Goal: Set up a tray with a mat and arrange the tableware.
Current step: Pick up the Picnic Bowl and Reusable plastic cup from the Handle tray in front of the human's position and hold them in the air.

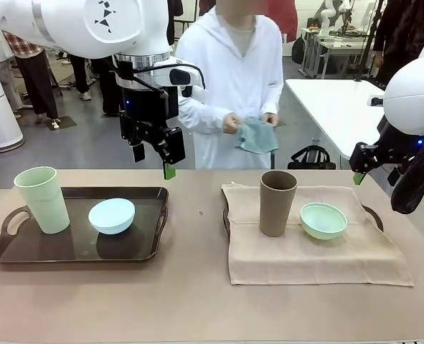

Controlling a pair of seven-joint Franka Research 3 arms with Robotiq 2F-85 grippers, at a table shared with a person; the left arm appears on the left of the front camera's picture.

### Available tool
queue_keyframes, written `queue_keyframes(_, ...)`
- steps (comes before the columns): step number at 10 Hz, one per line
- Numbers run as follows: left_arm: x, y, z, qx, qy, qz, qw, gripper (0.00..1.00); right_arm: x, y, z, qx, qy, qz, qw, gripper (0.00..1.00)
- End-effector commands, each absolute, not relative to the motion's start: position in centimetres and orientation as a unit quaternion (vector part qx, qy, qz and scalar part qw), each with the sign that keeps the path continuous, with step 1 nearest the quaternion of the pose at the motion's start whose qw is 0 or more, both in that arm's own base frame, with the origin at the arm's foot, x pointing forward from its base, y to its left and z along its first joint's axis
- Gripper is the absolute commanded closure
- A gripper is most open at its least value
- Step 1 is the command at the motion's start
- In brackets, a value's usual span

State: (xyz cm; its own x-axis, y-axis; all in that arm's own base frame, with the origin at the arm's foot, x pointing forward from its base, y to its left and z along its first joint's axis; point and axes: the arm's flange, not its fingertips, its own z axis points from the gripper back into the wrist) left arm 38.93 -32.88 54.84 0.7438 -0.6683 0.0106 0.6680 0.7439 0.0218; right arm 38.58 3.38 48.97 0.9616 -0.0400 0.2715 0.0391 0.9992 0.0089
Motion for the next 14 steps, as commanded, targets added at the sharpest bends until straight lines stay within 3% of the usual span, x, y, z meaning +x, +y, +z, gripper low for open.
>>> queue_keyframes(1,38.9,-32.4,54.6,0.008,-0.017,-0.367,0.93,0.0,38.6,3.4,48.9,0.0,-0.137,-0.016,0.99,0.22)
queue_keyframes(3,39.1,-31.3,57.1,-0.012,-0.003,-0.303,0.953,0.0,38.6,3.4,49.0,0.002,-0.137,-0.02,0.99,0.22)
queue_keyframes(4,40.5,-27.4,57.0,-0.095,0.041,-0.274,0.956,0.0,37.4,1.1,49.4,0.015,-0.142,-0.064,0.988,0.22)
queue_keyframes(7,41.3,-16.3,54.7,-0.125,0.104,-0.198,0.967,0.0,36.0,-3.0,49.9,0.051,-0.13,-0.117,0.983,0.22)
queue_keyframes(10,39.5,-5.2,55.2,-0.126,0.068,-0.112,0.983,0.0,35.1,-4.5,49.8,0.05,-0.121,-0.128,0.983,0.22)
queue_keyframes(11,39.3,-4.5,55.0,-0.116,0.046,-0.108,0.986,0.0,35.2,-4.7,49.6,0.051,-0.12,-0.129,0.983,0.22)
queue_keyframes(12,41.2,-7.3,54.5,-0.131,0.097,-0.128,0.978,0.0,35.5,-4.4,49.3,0.044,-0.118,-0.129,0.984,0.22)
queue_keyframes(14,41.2,-7.3,54.5,-0.131,0.097,-0.128,0.978,0.0,35.6,-5.0,50.3,0.038,-0.119,-0.126,0.984,0.22)
